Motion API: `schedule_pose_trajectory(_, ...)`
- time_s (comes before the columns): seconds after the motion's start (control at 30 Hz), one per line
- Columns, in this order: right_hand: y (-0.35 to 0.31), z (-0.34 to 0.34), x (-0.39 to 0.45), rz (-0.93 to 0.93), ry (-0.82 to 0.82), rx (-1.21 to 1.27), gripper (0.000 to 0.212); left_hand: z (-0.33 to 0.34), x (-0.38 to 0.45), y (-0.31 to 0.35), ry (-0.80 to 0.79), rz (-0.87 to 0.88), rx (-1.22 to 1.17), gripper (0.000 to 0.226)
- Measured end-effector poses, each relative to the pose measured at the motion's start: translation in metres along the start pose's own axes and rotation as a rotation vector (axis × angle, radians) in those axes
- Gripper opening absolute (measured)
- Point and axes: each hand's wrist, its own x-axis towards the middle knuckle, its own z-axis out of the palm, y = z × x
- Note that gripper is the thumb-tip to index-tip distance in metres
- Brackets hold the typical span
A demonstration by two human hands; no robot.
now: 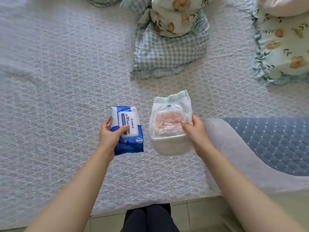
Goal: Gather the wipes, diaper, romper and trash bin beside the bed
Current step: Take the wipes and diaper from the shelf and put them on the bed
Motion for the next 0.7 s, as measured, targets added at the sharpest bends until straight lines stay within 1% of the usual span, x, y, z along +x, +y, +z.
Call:
schedule_pose_trajectory(0.13, 0.02, 0.021, 0.058, 0.049, -0.018, -0.031, 0.021, 0.009, 0.056, -0.008, -0.002, -0.028, 0.001, 0.089)
schedule_pose_trajectory(0.23, 0.035, 0.038, 0.097, 0.089, -0.035, -0.03, 0.016, 0.014, 0.096, -0.014, -0.003, -0.042, 0.001, 0.092)
schedule_pose_trajectory(0.4, 0.061, 0.062, 0.153, 0.158, -0.063, -0.027, 0.023, 0.021, 0.15, -0.021, -0.02, -0.045, -0.029, 0.094)
schedule_pose_trajectory(0.47, 0.067, 0.07, 0.17, 0.171, -0.079, -0.009, 0.025, 0.023, 0.167, -0.024, -0.038, -0.04, -0.046, 0.093)
schedule_pose_trajectory(0.57, 0.074, 0.079, 0.187, 0.179, -0.089, -0.004, 0.021, 0.026, 0.186, -0.027, -0.073, -0.041, -0.064, 0.094)
schedule_pose_trajectory(0.7, 0.082, 0.086, 0.199, 0.177, -0.07, -0.128, 0.02, 0.028, 0.2, -0.033, -0.09, -0.043, -0.037, 0.094)
